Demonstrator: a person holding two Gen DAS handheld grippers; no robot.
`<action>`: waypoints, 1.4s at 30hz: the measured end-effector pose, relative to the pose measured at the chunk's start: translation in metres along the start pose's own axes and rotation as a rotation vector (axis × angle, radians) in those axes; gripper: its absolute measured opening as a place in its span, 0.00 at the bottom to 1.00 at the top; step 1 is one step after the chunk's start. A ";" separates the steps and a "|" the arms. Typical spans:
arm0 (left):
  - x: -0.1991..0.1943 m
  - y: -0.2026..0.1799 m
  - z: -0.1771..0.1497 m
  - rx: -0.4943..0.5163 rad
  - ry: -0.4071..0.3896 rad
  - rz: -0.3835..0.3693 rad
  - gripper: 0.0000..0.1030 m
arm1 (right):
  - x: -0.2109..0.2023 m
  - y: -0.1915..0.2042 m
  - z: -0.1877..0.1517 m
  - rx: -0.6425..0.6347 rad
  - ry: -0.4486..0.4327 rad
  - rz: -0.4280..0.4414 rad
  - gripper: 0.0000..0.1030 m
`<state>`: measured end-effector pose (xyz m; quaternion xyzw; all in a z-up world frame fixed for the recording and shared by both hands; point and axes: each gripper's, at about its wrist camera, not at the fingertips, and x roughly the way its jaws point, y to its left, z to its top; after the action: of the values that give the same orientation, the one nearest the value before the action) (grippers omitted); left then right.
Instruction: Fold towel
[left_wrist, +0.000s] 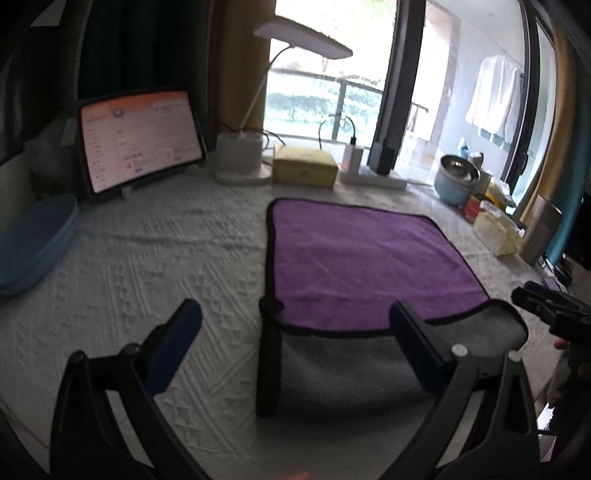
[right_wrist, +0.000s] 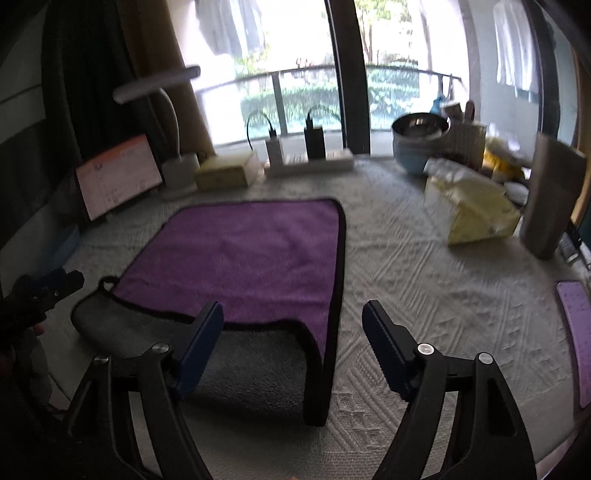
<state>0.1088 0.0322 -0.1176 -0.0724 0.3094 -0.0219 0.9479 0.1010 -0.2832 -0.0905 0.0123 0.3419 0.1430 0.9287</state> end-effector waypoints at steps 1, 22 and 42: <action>0.003 -0.002 -0.001 0.008 0.013 -0.001 0.95 | 0.003 -0.001 -0.001 0.001 0.010 0.003 0.74; 0.024 -0.014 -0.024 0.114 0.144 0.018 0.37 | 0.036 0.006 -0.017 -0.080 0.159 0.042 0.32; 0.024 -0.015 -0.032 0.179 0.154 0.071 0.18 | 0.021 0.015 -0.020 -0.144 0.116 0.026 0.06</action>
<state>0.1093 0.0113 -0.1553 0.0252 0.3803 -0.0215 0.9243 0.0992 -0.2643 -0.1174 -0.0584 0.3835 0.1797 0.9040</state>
